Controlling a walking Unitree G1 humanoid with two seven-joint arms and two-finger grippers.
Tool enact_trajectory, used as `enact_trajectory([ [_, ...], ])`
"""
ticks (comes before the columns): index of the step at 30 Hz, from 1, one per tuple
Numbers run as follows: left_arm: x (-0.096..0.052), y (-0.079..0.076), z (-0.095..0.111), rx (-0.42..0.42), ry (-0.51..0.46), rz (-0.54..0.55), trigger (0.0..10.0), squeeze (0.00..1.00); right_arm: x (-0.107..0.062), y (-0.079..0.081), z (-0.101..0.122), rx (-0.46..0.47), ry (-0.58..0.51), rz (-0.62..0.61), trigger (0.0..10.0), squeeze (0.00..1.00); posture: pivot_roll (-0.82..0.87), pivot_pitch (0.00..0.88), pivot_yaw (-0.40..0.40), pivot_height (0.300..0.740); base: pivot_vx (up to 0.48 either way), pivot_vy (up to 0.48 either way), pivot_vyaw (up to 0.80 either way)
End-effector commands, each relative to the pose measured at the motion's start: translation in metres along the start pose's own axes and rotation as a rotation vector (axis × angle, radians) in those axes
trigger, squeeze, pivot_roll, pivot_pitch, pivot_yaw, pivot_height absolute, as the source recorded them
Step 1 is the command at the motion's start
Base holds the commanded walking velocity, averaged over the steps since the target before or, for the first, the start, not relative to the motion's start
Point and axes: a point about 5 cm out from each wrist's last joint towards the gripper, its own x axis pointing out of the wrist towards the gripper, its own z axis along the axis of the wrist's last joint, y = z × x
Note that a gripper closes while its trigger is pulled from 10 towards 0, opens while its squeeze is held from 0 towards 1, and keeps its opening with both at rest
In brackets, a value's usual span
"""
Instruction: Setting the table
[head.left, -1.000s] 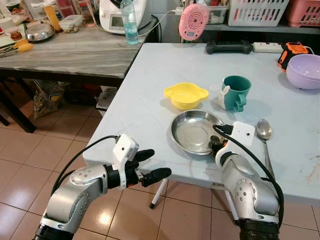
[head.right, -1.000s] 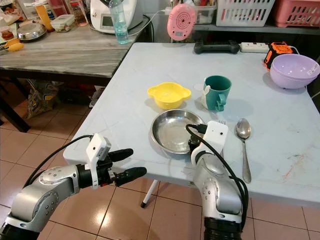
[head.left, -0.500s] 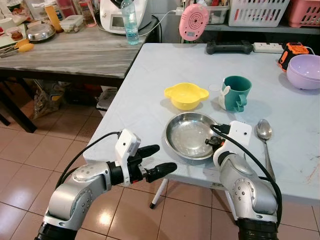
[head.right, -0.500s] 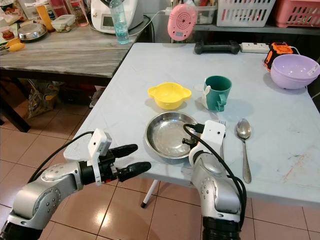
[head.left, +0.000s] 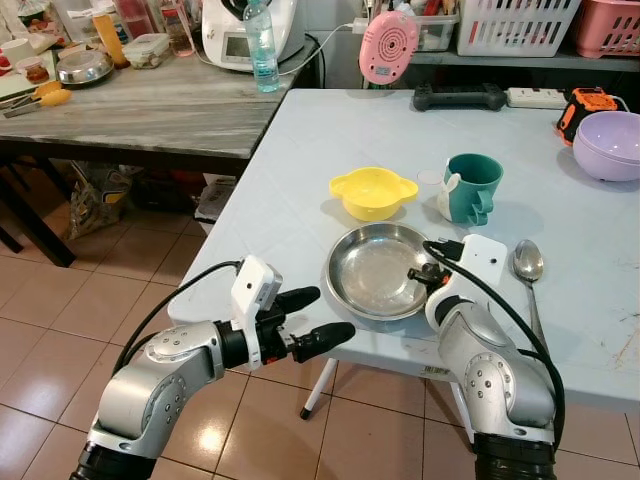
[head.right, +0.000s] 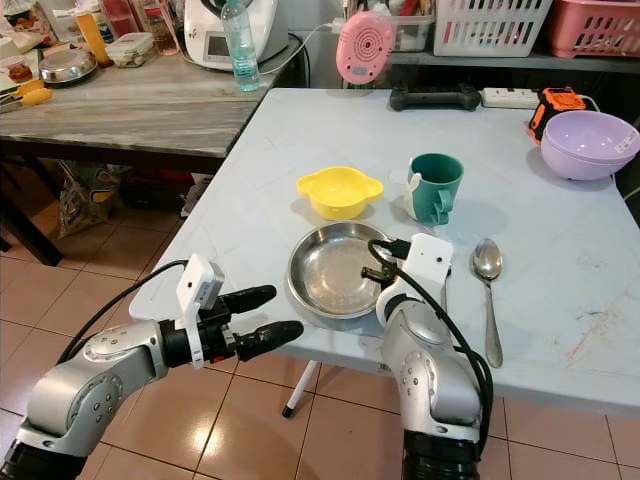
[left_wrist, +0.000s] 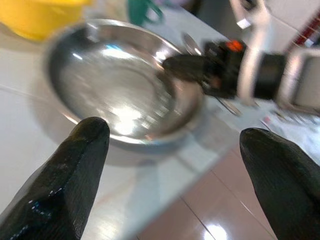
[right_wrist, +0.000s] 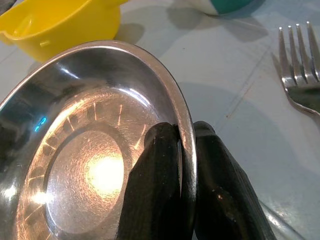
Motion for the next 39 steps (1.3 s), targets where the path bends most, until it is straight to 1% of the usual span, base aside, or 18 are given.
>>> enact_trajectory([
  [1,-0.005,0.01,0.005,0.026,-0.023,0.078,10.0,0.0,-0.001,-0.015,-0.015,0.002,0.062,-0.084,0.0,0.0,-0.12,0.061,0.1,0.74,0.0,0.0,0.0],
  [3,-0.005,0.02,0.009,0.024,-0.06,0.172,10.0,0.0,-0.002,-0.019,-0.013,0.014,0.043,-0.095,0.0,0.0,-0.12,0.062,0.099,0.74,0.0,0.0,0.0],
  [5,-0.009,0.033,0.011,0.038,-0.09,0.3,10.0,0.0,-0.006,-0.027,-0.011,0.023,0.013,-0.119,0.0,0.0,-0.12,0.059,0.093,0.74,0.0,0.0,0.0],
  [7,-0.011,0.04,0.011,0.023,-0.107,0.359,10.0,0.0,-0.009,-0.03,-0.009,0.04,-0.017,-0.122,0.0,0.0,-0.12,0.056,0.092,0.74,0.0,0.0,0.0],
  [8,-0.013,0.044,0.012,0.017,-0.119,0.389,10.0,0.0,-0.01,-0.032,-0.009,0.039,-0.027,-0.125,0.5,0.0,-0.12,0.056,0.092,0.74,0.0,0.0,0.0],
  [9,-0.015,0.048,0.012,0.02,-0.13,0.427,10.0,0.0,-0.012,-0.033,-0.008,0.046,-0.045,-0.125,1.5,0.0,-0.12,0.055,0.091,0.74,0.0,0.0,0.0],
  [10,-0.016,0.05,0.013,0.025,-0.138,0.452,10.0,0.0,-0.013,-0.034,-0.007,0.049,-0.056,-0.125,1.5,0.0,-0.12,0.054,0.09,0.74,0.0,0.0,0.0],
  [11,-0.02,0.057,0.013,0.019,-0.16,0.517,10.0,0.0,-0.016,-0.033,-0.005,0.056,-0.091,-0.108,5.4,0.0,-0.12,0.053,0.09,0.74,0.0,0.0,0.0],
  [12,-0.022,0.06,0.013,0.015,-0.171,0.546,10.0,0.0,-0.017,-0.033,-0.004,0.08,-0.107,-0.1,10.0,0.0,-0.12,0.051,0.09,0.74,0.0,0.0,0.0],
  [14,-0.023,0.063,0.013,0.014,-0.182,0.578,10.0,0.0,-0.019,-0.033,-0.002,0.116,-0.132,-0.091,10.0,0.0,-0.12,0.051,0.09,0.74,0.0,0.0,0.0],
  [15,-0.025,0.066,0.012,0.016,-0.192,0.615,10.0,0.0,-0.023,-0.032,0.004,0.132,-0.193,-0.074,10.0,0.0,-0.12,0.047,0.089,0.74,0.0,0.0,0.0],
  [17,-0.026,0.067,0.011,0.013,-0.198,0.633,10.0,0.0,-0.025,-0.032,0.008,0.128,-0.235,-0.068,10.0,0.0,-0.12,0.047,0.089,0.74,0.0,0.0,0.0],
  [18,-0.025,0.068,0.011,0.01,-0.199,0.642,10.0,0.0,-0.028,-0.032,0.013,0.134,-0.277,-0.058,10.0,0.0,-0.12,0.045,0.09,0.74,0.0,0.0,0.0],
  [21,-0.025,0.069,0.008,0.015,-0.201,0.669,10.0,0.0,-0.031,-0.032,0.017,0.149,-0.318,-0.047,10.0,0.0,-0.12,0.046,0.09,0.74,0.0,0.0,0.0],
  [24,-0.023,0.069,0.008,0.01,-0.206,0.665,10.0,0.0,-0.032,-0.033,0.018,0.157,-0.321,-0.041,10.0,0.0,-0.12,0.045,0.088,0.74,0.0,0.0,0.0],
  [25,-0.023,0.069,0.008,0.01,-0.209,0.668,10.0,0.0,-0.031,-0.034,0.019,0.133,-0.321,-0.044,10.0,0.0,-0.12,0.046,0.088,0.74,0.0,0.0,0.0],
  [37,-0.02,0.069,0.004,0.0,-0.22,0.695,10.0,0.0,-0.033,-0.033,0.017,0.151,-0.335,-0.03,10.0,0.0,-0.13,0.052,0.082,0.74,0.0,0.0,-0.8],
  [39,-0.019,0.069,0.004,-0.002,-0.22,0.693,10.0,0.0,-0.033,-0.032,0.018,0.151,-0.342,-0.028,10.0,0.0,-0.13,0.051,0.082,0.74,0.0,0.0,0.0],
])
